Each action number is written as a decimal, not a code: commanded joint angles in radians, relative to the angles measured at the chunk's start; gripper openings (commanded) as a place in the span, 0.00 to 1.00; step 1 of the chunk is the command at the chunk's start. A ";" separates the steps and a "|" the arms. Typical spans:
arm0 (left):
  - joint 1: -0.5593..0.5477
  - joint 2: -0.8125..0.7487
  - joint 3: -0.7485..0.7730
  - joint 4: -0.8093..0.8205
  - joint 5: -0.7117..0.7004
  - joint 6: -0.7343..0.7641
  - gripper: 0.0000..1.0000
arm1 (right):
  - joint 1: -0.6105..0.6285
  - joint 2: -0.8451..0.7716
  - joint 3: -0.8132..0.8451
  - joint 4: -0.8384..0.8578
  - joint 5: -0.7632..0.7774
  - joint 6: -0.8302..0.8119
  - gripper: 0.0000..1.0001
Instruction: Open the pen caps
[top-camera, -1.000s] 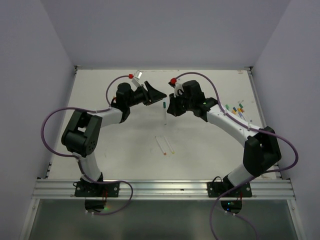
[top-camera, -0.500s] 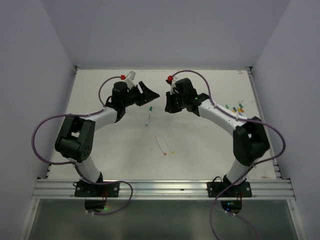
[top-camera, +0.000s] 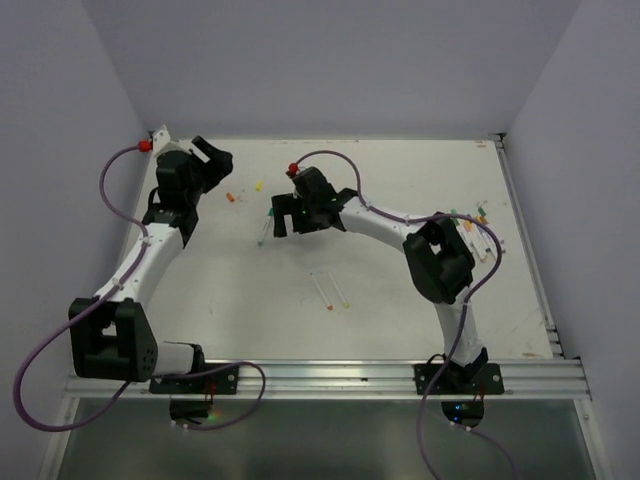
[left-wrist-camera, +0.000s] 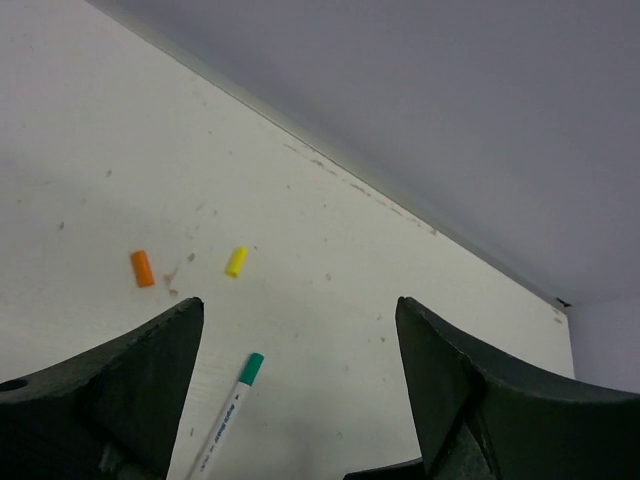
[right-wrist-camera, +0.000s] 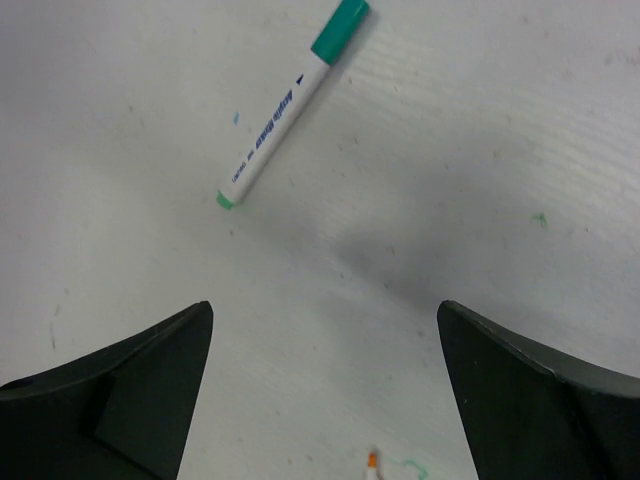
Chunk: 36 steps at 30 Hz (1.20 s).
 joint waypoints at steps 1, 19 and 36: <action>-0.004 -0.032 -0.002 -0.088 -0.196 0.003 0.81 | 0.056 0.083 0.236 -0.067 0.146 0.040 0.99; 0.038 -0.099 -0.088 -0.220 -0.440 -0.091 0.78 | 0.199 0.592 0.834 -0.248 0.447 0.189 0.83; 0.050 0.196 -0.183 0.010 -0.035 -0.054 0.22 | 0.133 0.232 0.320 -0.016 0.447 0.275 0.85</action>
